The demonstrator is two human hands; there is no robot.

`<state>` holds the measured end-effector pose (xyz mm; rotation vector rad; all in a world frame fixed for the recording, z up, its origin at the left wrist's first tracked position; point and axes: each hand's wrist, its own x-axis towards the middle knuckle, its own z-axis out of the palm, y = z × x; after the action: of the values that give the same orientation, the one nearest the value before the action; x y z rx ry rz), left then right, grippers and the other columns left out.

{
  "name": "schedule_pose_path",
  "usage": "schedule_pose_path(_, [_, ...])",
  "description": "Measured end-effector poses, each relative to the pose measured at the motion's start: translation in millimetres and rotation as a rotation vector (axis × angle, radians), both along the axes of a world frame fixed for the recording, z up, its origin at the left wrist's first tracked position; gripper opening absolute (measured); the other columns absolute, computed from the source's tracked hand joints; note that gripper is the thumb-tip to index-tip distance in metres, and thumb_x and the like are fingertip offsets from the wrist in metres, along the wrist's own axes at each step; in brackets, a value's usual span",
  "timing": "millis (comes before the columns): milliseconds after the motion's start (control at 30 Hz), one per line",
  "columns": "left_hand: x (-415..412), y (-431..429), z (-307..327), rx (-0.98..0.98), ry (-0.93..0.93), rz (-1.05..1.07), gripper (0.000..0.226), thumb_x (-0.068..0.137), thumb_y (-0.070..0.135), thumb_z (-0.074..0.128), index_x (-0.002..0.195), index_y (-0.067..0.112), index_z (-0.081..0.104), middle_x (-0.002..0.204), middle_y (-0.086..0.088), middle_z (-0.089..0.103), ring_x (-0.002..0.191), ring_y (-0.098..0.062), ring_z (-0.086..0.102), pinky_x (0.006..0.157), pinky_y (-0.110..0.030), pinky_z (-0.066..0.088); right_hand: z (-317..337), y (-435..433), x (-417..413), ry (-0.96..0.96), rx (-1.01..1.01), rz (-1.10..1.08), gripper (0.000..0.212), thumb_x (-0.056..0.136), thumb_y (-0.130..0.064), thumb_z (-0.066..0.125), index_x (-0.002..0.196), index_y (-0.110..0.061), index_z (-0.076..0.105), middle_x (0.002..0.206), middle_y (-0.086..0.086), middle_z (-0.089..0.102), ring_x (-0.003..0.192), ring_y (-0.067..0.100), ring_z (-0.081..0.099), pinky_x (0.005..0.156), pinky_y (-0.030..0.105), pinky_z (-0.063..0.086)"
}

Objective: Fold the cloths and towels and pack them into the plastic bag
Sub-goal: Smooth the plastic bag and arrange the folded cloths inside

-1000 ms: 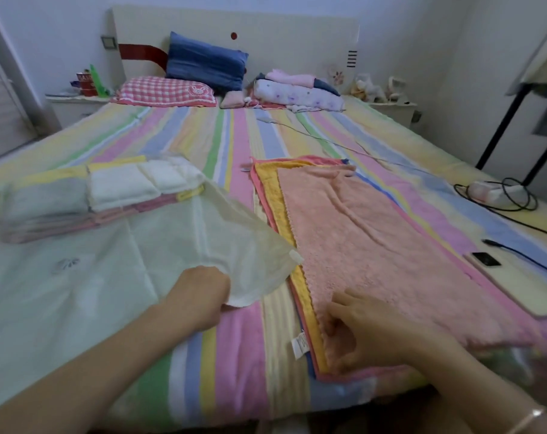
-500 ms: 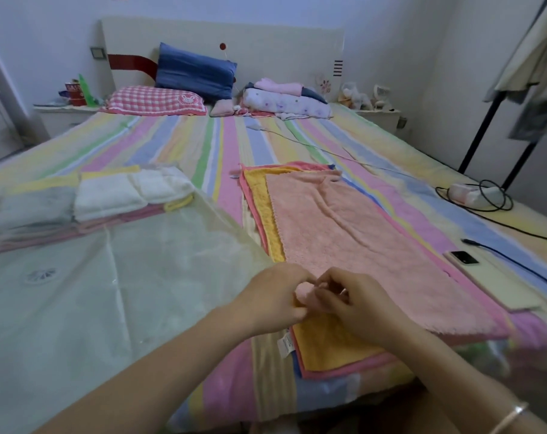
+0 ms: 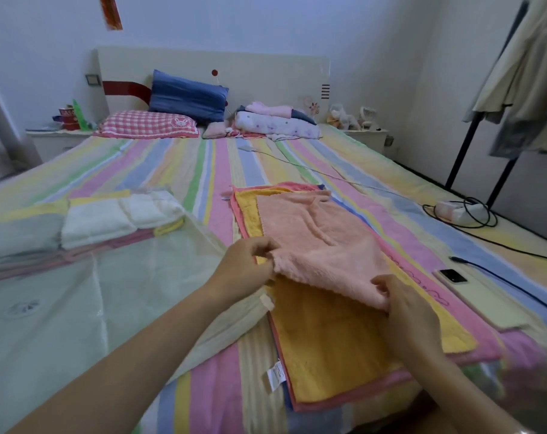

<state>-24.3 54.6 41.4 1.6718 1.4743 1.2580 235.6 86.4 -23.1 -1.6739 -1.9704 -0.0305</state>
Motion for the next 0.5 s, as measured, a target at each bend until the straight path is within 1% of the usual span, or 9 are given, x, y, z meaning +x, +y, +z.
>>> schedule_pose_path(67, [-11,2,11,-0.016,-0.216,0.044,0.025,0.091,-0.006,0.048,0.083,0.009,0.067,0.085,-0.008,0.069,0.080,-0.016,0.067,0.070,-0.031,0.060,0,11,8,0.105,0.020,-0.031,0.031,0.086,-0.005,0.063,0.113,-0.022,0.062,0.102,0.000,0.069,0.087,0.021,0.062,0.061,0.030,0.040])
schedule_pose_path(133, [-25,6,22,0.003,-0.386,0.080,0.028,0.095,-0.007,0.044,0.084,0.006,0.067,0.090,-0.011,0.070,0.086,-0.016,0.067,0.077,-0.031,0.059,8,17,9,0.290,0.007,0.004,0.026,0.086,-0.005,0.065,0.108,-0.018,0.066,0.096,-0.001,0.070,0.085,0.020,0.063,0.063,0.030,0.046])
schedule_pose_path(200, [-41,10,34,0.039,-0.483,0.115,0.031,0.095,-0.006,0.041,0.086,0.006,0.068,0.096,-0.013,0.071,0.095,-0.021,0.065,0.089,-0.034,0.055,23,19,5,0.508,-0.037,0.105,0.021,0.089,-0.005,0.062,0.102,-0.021,0.068,0.091,-0.006,0.069,0.086,0.017,0.063,0.064,0.027,0.045])
schedule_pose_path(233, [-49,10,40,0.057,-0.509,0.123,0.030,0.094,-0.006,0.041,0.090,0.003,0.069,0.102,-0.016,0.071,0.101,-0.026,0.064,0.094,-0.036,0.053,34,18,1,0.614,-0.059,0.172,0.022,0.090,-0.004,0.059,0.097,-0.024,0.067,0.089,-0.007,0.068,0.087,0.016,0.062,0.065,0.026,0.045])
schedule_pose_path(300, [-64,9,50,0.107,-0.502,0.135,0.028,0.095,-0.004,0.042,0.097,0.000,0.069,0.110,-0.021,0.069,0.112,-0.032,0.062,0.102,-0.039,0.047,59,13,-8,0.810,-0.108,0.264,0.026,0.092,-0.001,0.054,0.088,-0.024,0.067,0.087,-0.002,0.068,0.084,0.018,0.061,0.066,0.030,0.045])
schedule_pose_path(333, [-71,7,56,0.138,-0.464,0.155,0.032,0.096,-0.001,0.043,0.094,0.007,0.074,0.107,-0.016,0.071,0.111,-0.029,0.063,0.104,-0.039,0.045,71,10,-13,0.891,-0.129,0.288,0.024,0.093,-0.004,0.055,0.086,-0.023,0.068,0.085,0.002,0.068,0.081,0.020,0.061,0.067,0.033,0.045])
schedule_pose_path(400, [-81,-2,67,0.198,-0.335,0.228,0.040,0.097,0.008,0.048,0.076,0.026,0.077,0.091,-0.001,0.074,0.099,-0.019,0.064,0.097,-0.037,0.045,93,0,-20,0.995,-0.163,0.319,0.016,0.094,-0.020,0.059,0.083,-0.023,0.070,0.080,0.003,0.070,0.076,0.020,0.062,0.066,0.035,0.046])
schedule_pose_path(433, [-84,-9,73,0.214,-0.286,0.263,0.040,0.097,0.014,0.052,0.071,0.030,0.076,0.084,0.004,0.073,0.092,-0.014,0.064,0.091,-0.035,0.046,103,-6,-23,1.009,-0.186,0.340,0.015,0.092,-0.027,0.060,0.084,-0.021,0.071,0.077,0.002,0.072,0.074,0.017,0.064,0.065,0.033,0.048])
schedule_pose_path(500, [-86,-26,86,0.216,-0.253,0.277,0.035,0.095,0.026,0.057,0.067,0.034,0.076,0.075,0.010,0.073,0.080,-0.005,0.065,0.083,-0.030,0.048,122,-18,-26,1.001,-0.268,0.395,0.023,0.088,-0.035,0.060,0.086,-0.016,0.071,0.072,0.001,0.073,0.068,0.013,0.066,0.059,0.027,0.051])
